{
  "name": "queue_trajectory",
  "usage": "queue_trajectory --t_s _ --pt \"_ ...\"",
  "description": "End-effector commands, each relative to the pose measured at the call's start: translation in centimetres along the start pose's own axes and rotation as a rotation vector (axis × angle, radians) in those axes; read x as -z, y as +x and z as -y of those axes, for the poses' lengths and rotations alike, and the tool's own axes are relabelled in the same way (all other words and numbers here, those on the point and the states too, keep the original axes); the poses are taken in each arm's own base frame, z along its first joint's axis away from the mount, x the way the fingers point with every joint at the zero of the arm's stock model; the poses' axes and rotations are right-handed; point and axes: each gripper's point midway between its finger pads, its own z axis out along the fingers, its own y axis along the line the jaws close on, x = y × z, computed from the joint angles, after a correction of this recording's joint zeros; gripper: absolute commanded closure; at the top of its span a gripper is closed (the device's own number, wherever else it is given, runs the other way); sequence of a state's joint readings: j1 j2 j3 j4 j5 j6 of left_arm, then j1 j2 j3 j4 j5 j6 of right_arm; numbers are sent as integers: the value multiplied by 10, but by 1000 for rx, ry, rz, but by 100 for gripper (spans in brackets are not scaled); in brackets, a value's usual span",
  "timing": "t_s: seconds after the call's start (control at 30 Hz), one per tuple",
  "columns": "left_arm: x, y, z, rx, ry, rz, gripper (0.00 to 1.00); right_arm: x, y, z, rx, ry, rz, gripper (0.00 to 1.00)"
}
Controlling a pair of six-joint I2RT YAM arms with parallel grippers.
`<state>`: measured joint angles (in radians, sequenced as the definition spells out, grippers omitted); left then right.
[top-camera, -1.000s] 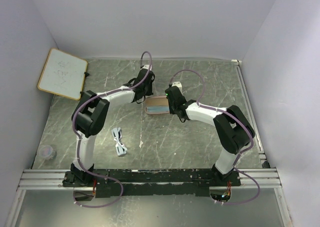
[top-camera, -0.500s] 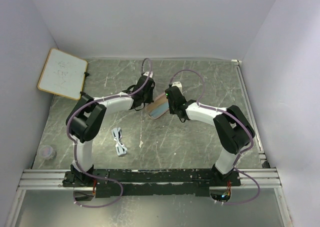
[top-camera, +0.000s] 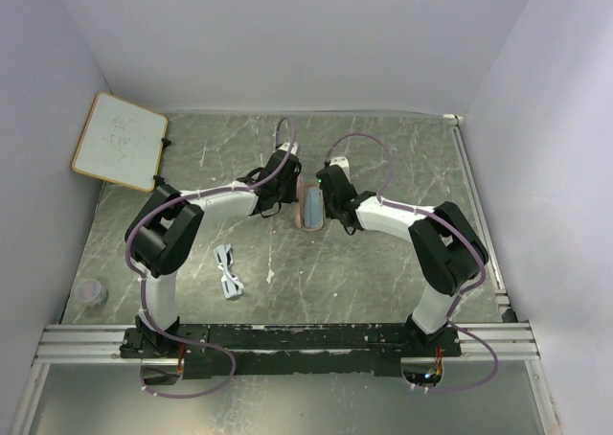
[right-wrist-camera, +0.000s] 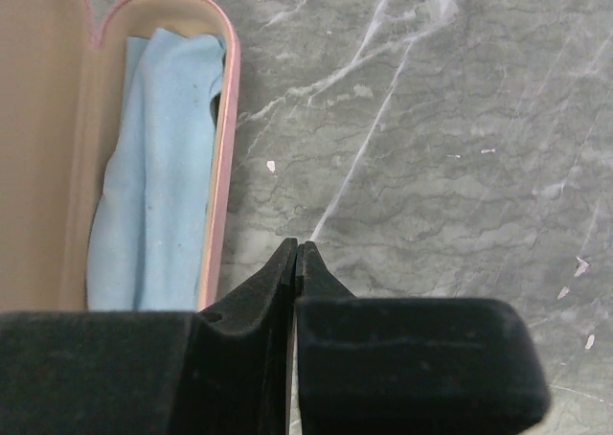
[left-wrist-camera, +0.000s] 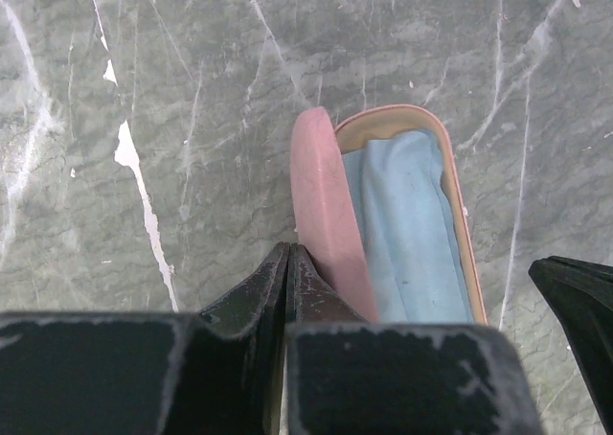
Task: Organize the sunglasses
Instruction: Adjust the sunglasses case at the center of the board.
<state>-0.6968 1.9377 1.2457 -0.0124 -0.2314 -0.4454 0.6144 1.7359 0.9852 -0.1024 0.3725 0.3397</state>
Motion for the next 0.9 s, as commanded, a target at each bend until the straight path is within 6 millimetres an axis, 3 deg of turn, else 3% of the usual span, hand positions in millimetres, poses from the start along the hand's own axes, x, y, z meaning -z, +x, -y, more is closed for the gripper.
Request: queue_trajectory --t_s 0.0,0.4,0.7,0.87 --pt "5 -9 8 10 12 29 89 5 -5 3 -21 6 24 100" --pt "13 -14 6 12 -6 50 88 21 -5 0 -43 -28 44 97" --pt "23 -16 -3 18 -40 74 88 52 -6 -33 -44 -182 96 92" --pt "27 -17 -8 20 -63 79 87 62 -3 -41 -43 -202 97 91"
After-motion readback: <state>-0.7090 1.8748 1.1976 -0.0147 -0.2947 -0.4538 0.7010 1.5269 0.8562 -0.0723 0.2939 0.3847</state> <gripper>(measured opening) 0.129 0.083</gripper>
